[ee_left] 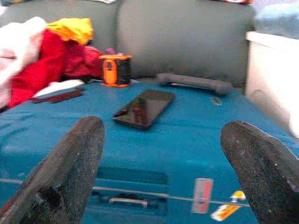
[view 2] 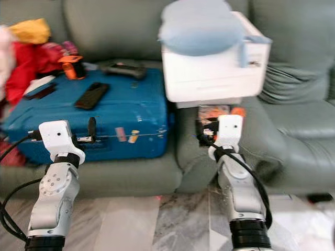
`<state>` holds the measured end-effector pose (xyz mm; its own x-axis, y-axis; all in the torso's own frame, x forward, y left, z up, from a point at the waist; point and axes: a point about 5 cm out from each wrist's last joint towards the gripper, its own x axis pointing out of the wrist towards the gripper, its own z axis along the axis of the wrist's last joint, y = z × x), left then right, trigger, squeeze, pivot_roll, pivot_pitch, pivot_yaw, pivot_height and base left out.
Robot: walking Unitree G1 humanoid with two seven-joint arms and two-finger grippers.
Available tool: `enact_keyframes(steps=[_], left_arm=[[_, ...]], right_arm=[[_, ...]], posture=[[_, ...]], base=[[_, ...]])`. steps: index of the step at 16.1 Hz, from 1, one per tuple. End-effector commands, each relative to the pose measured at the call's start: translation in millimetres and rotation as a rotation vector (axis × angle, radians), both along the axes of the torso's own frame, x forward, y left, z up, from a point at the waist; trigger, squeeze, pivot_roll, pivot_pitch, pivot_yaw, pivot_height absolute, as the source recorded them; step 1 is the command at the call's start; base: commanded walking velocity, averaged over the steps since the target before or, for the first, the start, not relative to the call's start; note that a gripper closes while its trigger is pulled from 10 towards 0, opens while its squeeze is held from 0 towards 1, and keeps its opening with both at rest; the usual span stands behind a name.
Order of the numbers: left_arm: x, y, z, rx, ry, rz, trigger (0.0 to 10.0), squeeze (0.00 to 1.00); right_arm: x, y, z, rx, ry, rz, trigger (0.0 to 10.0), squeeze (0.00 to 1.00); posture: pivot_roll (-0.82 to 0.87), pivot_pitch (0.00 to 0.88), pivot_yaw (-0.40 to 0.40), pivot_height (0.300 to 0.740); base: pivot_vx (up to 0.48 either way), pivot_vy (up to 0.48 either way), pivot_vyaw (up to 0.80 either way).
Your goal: Picking trash to rubbish bin
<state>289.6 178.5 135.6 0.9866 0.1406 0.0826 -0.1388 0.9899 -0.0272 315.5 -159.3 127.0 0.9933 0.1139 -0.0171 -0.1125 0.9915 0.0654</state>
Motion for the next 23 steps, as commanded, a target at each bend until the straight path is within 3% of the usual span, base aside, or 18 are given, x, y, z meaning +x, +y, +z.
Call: enact_keyframes(steps=[1,23], left_arm=[[-0.4,1.1,-1.1,0.007,0.005,-0.002,10.0,0.0],[1.6,1.8,-1.6,0.018,0.01,0.007,10.0,0.0]], right_arm=[[-0.6,-1.3,1.4,-0.001,-0.007,-0.01,10.0,0.0],[1.9,-0.6,0.9,0.015,-0.004,-0.018,10.0,0.0]], posture=[[-0.04,0.006,0.041,0.74],[-0.03,0.0,0.043,0.74]], base=[[0.0,0.0,0.0],[-0.245,0.0,0.0]])
